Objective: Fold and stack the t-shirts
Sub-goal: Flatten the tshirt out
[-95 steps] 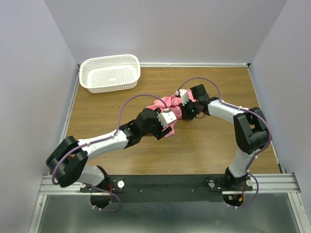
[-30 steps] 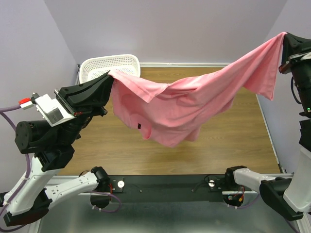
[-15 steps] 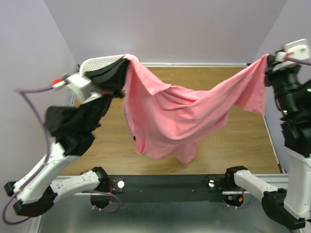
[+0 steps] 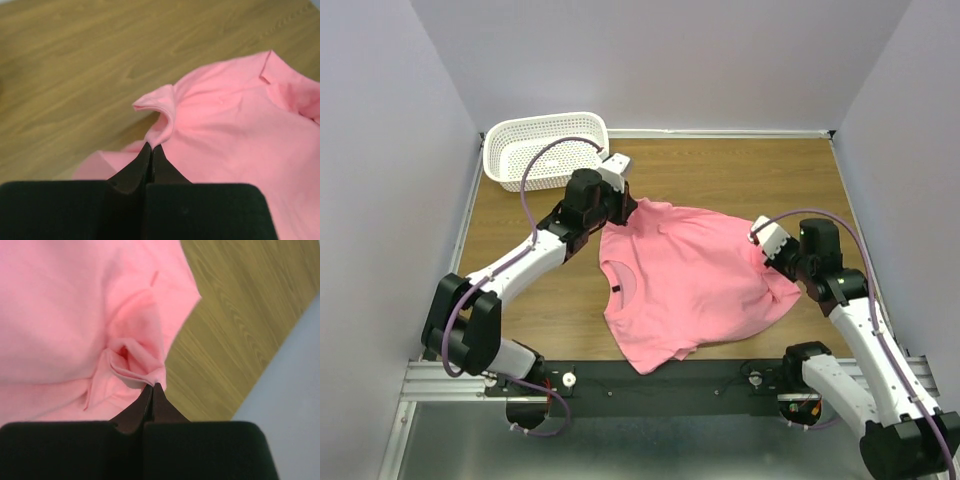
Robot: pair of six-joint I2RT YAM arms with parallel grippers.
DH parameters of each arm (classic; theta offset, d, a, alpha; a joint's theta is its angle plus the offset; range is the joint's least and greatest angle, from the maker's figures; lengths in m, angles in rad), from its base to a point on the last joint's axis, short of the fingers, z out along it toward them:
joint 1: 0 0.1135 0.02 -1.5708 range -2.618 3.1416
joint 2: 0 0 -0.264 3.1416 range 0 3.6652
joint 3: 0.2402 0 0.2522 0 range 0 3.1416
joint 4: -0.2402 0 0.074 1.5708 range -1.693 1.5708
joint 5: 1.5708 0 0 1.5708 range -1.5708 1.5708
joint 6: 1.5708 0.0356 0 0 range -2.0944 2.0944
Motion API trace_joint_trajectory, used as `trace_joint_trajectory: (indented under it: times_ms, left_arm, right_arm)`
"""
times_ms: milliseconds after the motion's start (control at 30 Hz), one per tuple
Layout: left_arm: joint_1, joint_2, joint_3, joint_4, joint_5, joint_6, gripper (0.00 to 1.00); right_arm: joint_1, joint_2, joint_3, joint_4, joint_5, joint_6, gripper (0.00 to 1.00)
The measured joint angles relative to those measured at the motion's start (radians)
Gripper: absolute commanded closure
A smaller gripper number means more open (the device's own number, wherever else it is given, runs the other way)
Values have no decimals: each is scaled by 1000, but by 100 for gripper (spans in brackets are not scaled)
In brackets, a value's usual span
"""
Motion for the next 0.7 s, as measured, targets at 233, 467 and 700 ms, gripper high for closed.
trace_joint_trajectory:
  times_ms: [233,467,700]
  left_arm:
    - [4,-21,-20,-28,51,-23,100]
    - [7,-40,-22,-27,54,-26,100]
    - [17,-41,-26,-27,54,-25,100]
  right_arm:
    - [0,56,21,-100,-296,-136,87]
    - [1,197,34,-221,-420,-233,64]
    - [-16,237,70,-85,-277,-20,39]
